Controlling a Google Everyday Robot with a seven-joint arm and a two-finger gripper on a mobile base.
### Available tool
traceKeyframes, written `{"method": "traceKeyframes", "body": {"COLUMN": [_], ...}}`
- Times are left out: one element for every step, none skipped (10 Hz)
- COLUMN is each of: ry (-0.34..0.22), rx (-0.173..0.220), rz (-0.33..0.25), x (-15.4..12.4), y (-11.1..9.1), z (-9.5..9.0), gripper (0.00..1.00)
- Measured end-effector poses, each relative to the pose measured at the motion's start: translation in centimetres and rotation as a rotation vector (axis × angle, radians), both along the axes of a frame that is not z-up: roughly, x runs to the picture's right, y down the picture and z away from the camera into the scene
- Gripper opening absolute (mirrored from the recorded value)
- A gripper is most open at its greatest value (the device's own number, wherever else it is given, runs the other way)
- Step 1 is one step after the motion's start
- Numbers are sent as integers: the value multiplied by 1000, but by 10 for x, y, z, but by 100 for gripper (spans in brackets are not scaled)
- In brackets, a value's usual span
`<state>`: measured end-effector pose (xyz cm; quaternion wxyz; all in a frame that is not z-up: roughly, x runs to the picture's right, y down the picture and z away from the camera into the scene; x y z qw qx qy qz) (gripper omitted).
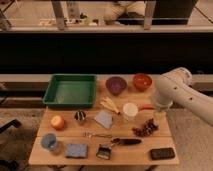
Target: Place pepper in tray
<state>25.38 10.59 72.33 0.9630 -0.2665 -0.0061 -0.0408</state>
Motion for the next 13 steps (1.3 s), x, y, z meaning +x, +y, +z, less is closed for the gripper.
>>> {"method": "traceKeyframes", "body": {"ry": [-8,-21,-21,-29,-54,-76,-95,-100,-89,-87,-88,-82,-76], "rx": [-4,-5,-3,4,11,19,30,45,67,72,75,80,79], "rz": [-11,-31,-29,-37,-44,-50,-58,-63,-54,-35,-26,-5,12], "x": [-2,-8,-11,-19,-36,-47,-56,-59,-58,-59,-60,-60,-59], "y": [2,6,5,0,-8,-15,-21,-24,-29,-35,-40,-54,-62], "z": [1,6,9,13,19,25,31,33,38,48,53,70,81], "gripper": [80,80,80,80,80,80,80,80,80,80,80,80,80]}}
